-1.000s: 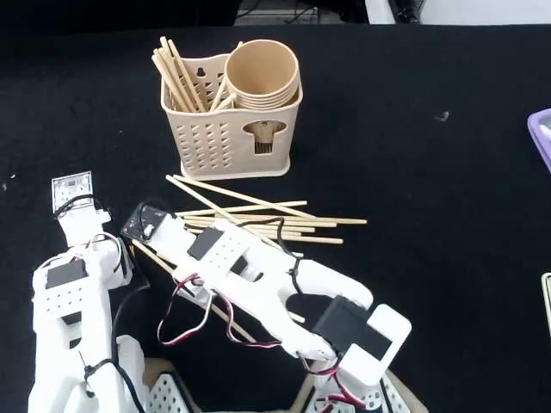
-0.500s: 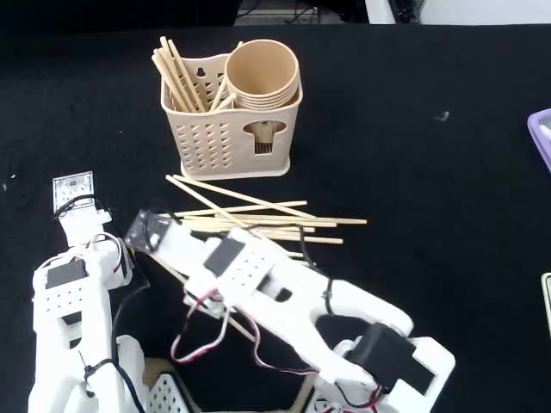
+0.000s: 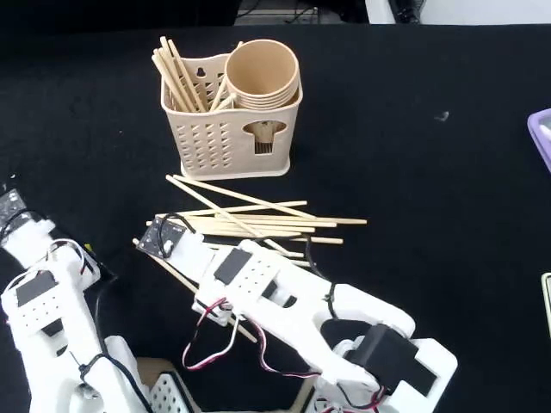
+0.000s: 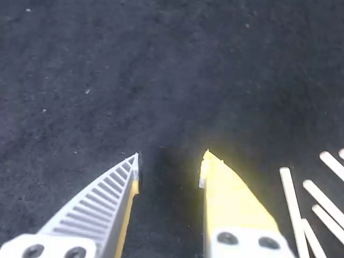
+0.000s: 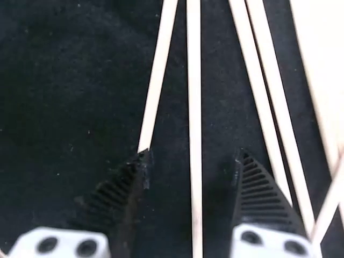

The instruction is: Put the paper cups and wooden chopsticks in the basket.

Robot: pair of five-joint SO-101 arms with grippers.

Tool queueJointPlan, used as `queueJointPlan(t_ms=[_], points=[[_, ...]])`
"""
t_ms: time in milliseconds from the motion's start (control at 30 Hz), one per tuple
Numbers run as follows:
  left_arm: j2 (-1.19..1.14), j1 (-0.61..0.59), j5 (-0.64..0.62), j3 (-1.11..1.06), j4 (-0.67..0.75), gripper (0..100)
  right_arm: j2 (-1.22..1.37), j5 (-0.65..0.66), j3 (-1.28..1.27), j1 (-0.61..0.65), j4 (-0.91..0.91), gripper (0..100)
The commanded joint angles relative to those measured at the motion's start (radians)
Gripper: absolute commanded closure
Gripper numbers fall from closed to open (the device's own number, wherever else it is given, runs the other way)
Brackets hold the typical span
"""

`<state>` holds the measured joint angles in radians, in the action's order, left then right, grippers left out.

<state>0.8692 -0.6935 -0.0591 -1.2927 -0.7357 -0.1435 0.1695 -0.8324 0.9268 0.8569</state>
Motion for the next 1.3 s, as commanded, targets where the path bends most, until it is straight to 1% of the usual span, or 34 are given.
queueJointPlan(t_ms=[0, 267, 467, 633, 733, 833, 967, 1067, 1167, 1267], points=[[0.018, -0.013, -0.018, 0.067, 0.015, 81, -0.047, -0.012, -0.004, 0.011, -0.011, 76.0], [0.018, -0.012, -0.015, 0.065, 0.015, 81, -0.047, -0.012, -0.016, 0.011, -0.017, 76.0], [0.018, -0.007, -0.012, 0.064, 0.015, 81, -0.065, -0.012, 0.024, 0.009, 0.009, 76.0], [0.018, -0.007, -0.012, 0.064, 0.015, 81, -0.067, -0.069, 0.07, 0.08, 0.058, 76.0], [0.018, -0.007, -0.012, 0.064, 0.015, 81, -0.065, -0.074, 0.068, 0.101, 0.04, 76.0], [0.018, -0.007, -0.012, 0.064, 0.015, 81, -0.065, -0.068, 0.039, 0.095, -0.011, 76.0], [0.018, -0.007, -0.012, 0.064, 0.015, 81, -0.065, -0.066, -0.045, 0.094, -0.123, 76.1], [0.018, -0.007, -0.012, 0.062, 0.015, 81, -0.065, -0.066, -0.084, 0.052, -0.181, 76.1], [0.018, -0.007, -0.012, 0.062, 0.015, 81, -0.065, -0.066, -0.076, 0.009, -0.173, 76.1], [0.018, -0.007, -0.012, 0.062, 0.015, 81, -0.065, -0.066, -0.067, 0.003, -0.132, 76.1]])
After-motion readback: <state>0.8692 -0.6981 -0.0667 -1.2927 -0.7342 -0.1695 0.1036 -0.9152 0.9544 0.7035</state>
